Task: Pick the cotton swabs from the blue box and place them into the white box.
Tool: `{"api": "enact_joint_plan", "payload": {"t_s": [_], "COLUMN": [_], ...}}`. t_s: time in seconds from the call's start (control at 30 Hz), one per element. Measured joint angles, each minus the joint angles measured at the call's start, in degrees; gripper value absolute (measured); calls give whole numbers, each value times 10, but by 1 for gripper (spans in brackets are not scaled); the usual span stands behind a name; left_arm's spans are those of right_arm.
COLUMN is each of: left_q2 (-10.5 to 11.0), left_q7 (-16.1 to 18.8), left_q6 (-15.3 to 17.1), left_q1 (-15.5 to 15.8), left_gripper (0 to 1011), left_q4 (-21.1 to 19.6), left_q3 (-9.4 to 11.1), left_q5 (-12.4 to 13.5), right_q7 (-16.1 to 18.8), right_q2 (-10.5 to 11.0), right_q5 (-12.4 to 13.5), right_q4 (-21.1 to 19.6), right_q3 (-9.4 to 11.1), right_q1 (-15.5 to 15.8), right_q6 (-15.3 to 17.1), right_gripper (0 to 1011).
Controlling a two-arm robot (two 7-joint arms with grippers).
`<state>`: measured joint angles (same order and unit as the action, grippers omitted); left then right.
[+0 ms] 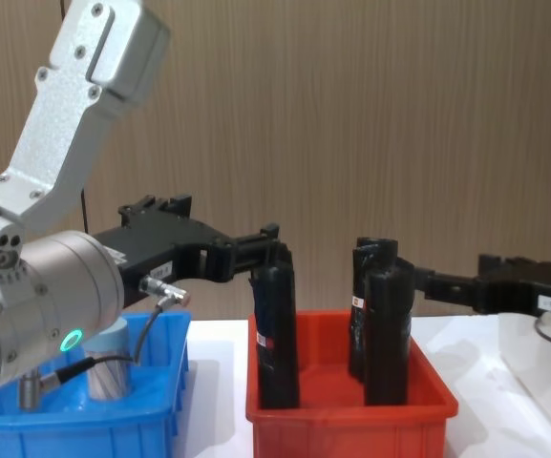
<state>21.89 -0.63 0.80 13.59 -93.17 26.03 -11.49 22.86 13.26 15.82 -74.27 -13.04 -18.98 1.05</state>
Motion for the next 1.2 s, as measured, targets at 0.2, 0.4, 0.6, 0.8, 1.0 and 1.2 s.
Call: {"api": "enact_joint_plan", "payload": {"t_s": [0.2, 0.4, 0.6, 0.8, 1.0, 1.2], "left_q2": [0, 0, 0, 0, 0, 0], "left_q7": [0, 0, 0, 0, 0, 0], "left_q6": [0, 0, 0, 0, 0, 0], "left_q1": [0, 0, 0, 0, 0, 0], "left_gripper": [1004, 1004, 1004, 1004, 1004, 1004], "left_q4": [0, 0, 0, 0, 0, 0], "left_q3": [0, 0, 0, 0, 0, 0], "left_q5": [0, 0, 0, 0, 0, 0], "right_q7": [23, 42, 59, 73, 87, 97], "right_q2": [-13, -25, -35, -42, -50, -56], "right_q5": [2, 5, 6, 8, 9, 9], "right_q4": [56, 111, 157, 194, 229, 261], "right_q3": [-2, -5, -8, -10, -13, -16], "right_q1": [-37, -72, -101, -122, -144, -163], "right_q6": [-3, -9, -18, -26, -35, -45], "right_gripper": [1001, 1001, 1001, 1001, 1001, 1001]}}
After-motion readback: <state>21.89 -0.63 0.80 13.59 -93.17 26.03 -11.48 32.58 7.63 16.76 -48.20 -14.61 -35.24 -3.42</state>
